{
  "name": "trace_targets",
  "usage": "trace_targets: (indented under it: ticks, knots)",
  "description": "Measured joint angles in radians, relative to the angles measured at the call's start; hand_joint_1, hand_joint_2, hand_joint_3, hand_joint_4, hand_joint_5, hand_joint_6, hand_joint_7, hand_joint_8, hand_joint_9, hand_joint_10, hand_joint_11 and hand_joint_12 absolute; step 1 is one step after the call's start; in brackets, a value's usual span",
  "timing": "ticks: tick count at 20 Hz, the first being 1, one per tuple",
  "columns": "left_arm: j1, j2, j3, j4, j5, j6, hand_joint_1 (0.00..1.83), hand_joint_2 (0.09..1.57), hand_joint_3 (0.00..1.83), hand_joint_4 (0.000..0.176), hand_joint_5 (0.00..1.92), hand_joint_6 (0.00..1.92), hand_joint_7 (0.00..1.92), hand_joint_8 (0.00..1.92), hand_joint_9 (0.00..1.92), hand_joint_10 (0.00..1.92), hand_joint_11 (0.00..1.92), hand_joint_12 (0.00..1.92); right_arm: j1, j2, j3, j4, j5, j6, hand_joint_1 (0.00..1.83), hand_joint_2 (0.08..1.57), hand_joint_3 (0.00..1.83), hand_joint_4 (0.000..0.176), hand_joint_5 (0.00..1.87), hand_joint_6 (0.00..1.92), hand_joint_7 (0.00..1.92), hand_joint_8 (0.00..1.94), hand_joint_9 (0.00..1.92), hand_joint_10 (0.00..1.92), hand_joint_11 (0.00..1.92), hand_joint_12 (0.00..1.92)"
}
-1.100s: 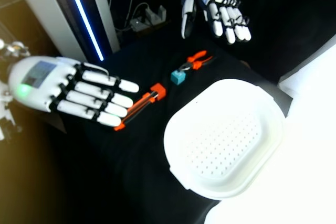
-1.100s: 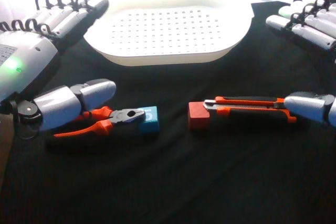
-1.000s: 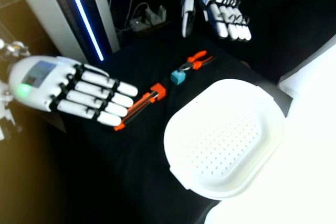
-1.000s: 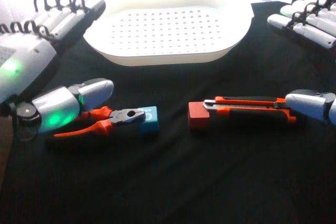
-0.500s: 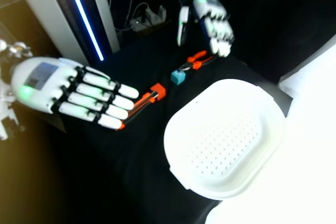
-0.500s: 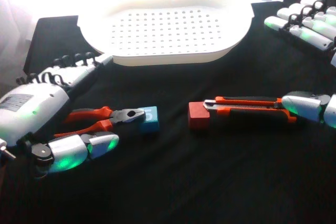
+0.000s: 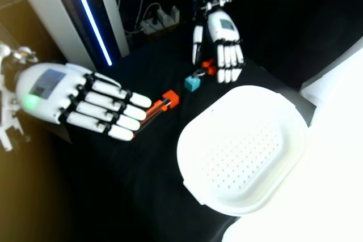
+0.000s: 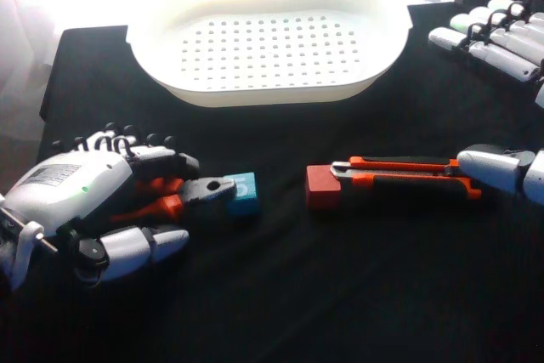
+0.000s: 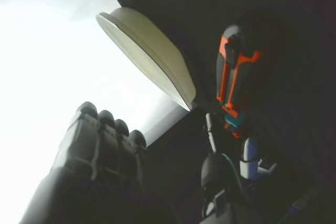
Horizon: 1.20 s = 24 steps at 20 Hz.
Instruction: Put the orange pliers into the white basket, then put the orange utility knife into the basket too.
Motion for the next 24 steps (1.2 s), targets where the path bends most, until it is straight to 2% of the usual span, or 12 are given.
trace_targets:
  ticks: [1,3,4,5,6,7,9,10,11,14,18,24]
  knots:
    - [0.000,0.000,0.003,-0.002,0.005,-0.003,0.92,1.33,0.00,0.000,0.59,1.58,0.34,1.56,0.32,1.84,0.34,1.92,0.000,0.000,0.001,0.000,0.000,0.000,0.38,1.28,0.00,0.013,0.00,0.00,0.00,0.00,0.00,0.00,0.00,0.00]
    - [-0.018,-0.013,0.018,-0.017,0.012,0.014,0.99,1.42,0.02,0.031,0.46,1.80,0.48,1.80,0.54,1.92,0.71,1.92,0.000,0.000,0.001,0.003,0.000,0.000,0.40,1.28,0.00,0.007,0.00,0.00,0.00,0.00,0.00,0.00,0.00,0.00]
    - [-0.027,-0.017,0.025,-0.022,0.018,0.027,1.19,1.38,0.01,0.000,0.50,1.90,0.51,1.80,0.70,1.92,0.86,1.92,0.000,0.000,0.001,0.003,0.000,0.000,0.35,1.29,0.00,0.009,0.00,0.00,0.00,0.00,0.00,0.00,0.00,0.00]
    - [-0.042,-0.018,0.028,-0.034,0.029,0.038,1.22,1.32,0.00,0.002,0.54,1.92,0.56,1.90,0.77,1.92,0.92,1.92,0.000,0.000,0.001,0.000,0.000,0.000,0.35,1.29,0.01,0.019,0.00,0.00,0.00,0.00,0.00,0.00,0.00,0.00]
    - [-0.054,-0.018,0.030,-0.039,0.039,0.042,1.26,1.30,0.00,0.051,0.63,1.92,0.67,1.92,0.89,1.92,1.00,1.92,0.000,0.000,0.001,0.000,0.000,0.000,0.37,1.30,0.00,0.016,0.00,0.00,0.00,0.00,0.00,0.00,0.00,0.00]
    - [-0.064,-0.018,0.030,-0.034,0.045,0.048,1.29,1.29,0.00,0.044,0.71,1.92,0.80,1.92,1.06,1.92,1.17,1.92,0.000,0.000,0.001,0.003,0.000,0.000,0.39,1.29,0.00,0.004,0.00,0.00,0.00,0.00,0.00,0.00,0.00,0.00]
    - [-0.074,-0.003,0.013,-0.013,0.040,0.055,1.39,1.27,0.00,0.053,0.82,1.92,1.07,1.92,1.27,1.92,1.29,1.92,0.000,0.000,0.001,0.002,0.000,0.000,0.40,1.28,0.00,0.015,0.00,0.00,0.00,0.00,0.00,0.00,0.00,0.00]
    - [-0.078,0.015,-0.009,0.008,0.023,0.045,1.41,1.26,0.00,0.050,0.87,1.92,1.15,1.92,1.29,1.92,1.21,1.92,0.000,0.000,0.001,0.002,0.000,0.000,0.42,1.28,0.00,0.012,0.00,0.00,0.00,0.00,0.00,0.00,0.00,0.00]
    - [-0.092,0.033,-0.024,0.051,-0.012,0.031,1.45,1.25,0.00,0.054,0.99,1.92,1.25,1.92,1.39,1.92,1.34,1.92,0.000,0.000,0.001,0.005,0.000,0.000,0.41,1.28,0.00,0.008,0.00,0.00,0.00,0.00,0.00,0.00,0.00,0.00]
    - [-0.168,0.068,-0.022,0.130,-0.095,0.027,1.59,1.19,0.00,0.051,1.14,1.92,1.37,1.92,1.55,1.92,1.59,1.92,0.000,0.000,0.001,0.000,0.000,0.000,0.42,1.28,0.00,0.001,0.00,0.00,0.00,0.00,0.00,0.00,0.00,0.00]
    - [-0.333,0.043,0.078,0.124,0.011,0.031,1.55,1.19,0.00,0.054,1.11,1.92,1.39,1.92,1.55,1.92,1.62,1.92,0.000,0.000,0.001,0.007,0.000,0.000,0.44,1.28,0.00,0.005,0.00,0.00,0.00,0.00,0.00,0.00,0.00,0.00]
    - [-0.600,-0.153,0.318,0.123,0.305,0.040,1.45,1.22,0.00,0.048,1.07,1.92,1.26,1.92,1.41,1.92,1.51,1.92,-0.007,-0.013,0.001,-0.001,-0.027,0.000,0.42,1.30,0.00,0.009,0.00,0.00,0.00,0.00,0.00,0.00,0.00,0.00]
